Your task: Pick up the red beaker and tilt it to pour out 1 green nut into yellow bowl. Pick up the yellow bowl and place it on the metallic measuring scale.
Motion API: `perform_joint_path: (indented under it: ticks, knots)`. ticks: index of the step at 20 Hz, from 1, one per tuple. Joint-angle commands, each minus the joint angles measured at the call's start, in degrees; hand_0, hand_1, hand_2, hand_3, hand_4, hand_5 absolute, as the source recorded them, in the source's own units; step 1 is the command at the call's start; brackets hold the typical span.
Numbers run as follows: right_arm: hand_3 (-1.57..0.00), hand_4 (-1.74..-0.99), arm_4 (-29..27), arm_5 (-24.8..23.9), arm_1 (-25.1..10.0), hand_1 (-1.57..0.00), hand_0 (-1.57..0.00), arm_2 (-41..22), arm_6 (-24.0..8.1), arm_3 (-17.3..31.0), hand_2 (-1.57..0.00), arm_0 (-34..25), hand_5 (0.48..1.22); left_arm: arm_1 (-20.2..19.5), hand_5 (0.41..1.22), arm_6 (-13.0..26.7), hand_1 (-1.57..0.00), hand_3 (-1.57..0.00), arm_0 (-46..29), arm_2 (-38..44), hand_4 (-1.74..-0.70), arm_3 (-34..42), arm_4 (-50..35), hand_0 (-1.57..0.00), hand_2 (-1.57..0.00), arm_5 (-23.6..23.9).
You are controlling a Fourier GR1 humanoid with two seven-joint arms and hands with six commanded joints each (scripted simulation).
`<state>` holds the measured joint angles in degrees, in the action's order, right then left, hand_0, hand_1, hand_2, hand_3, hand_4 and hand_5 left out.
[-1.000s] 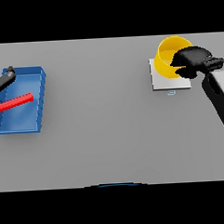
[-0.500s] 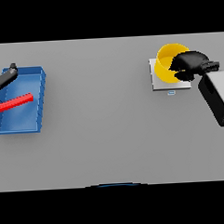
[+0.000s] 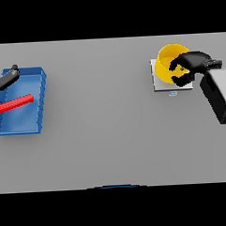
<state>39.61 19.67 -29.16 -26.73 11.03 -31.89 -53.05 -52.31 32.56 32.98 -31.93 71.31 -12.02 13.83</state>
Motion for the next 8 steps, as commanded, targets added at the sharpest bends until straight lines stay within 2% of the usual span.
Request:
perform_joint_path:
  ticks: [1, 4, 8]
  knots:
    - [-0.54, -1.385, 0.2, 0.3, -0.1, -0.23, -0.25, -0.3, 0.6, 0.4, -0.39, -0.2, 0.78, 0.2, 0.739, -0.2, 0.0, 0.0, -0.1, -0.1, -0.81, -0.2, 0.2, 0.0, 0.0, 0.3]
    - [-0.44, -1.346, 1.0, 0.0, 0.4, -0.12, -0.13, -1.1, 2.0, 1.2, -0.24, -0.2, 0.746, -0.4, 0.736, -0.1, 0.0, 0.0, 0.1, 0.1, -0.81, -0.3, 0.0, 0.0, 0.0, -0.5]
    - [-0.35, -1.308, 1.7, 0.4, 1.4, -0.05, -0.05, -1.9, 1.5, 2.1, -0.12, -0.9, 0.733, 0.2, 0.734, 0.3, 0.0, 0.0, 0.4, 0.1, -0.82, -0.1, -0.2, 0.0, 0.0, -0.1]
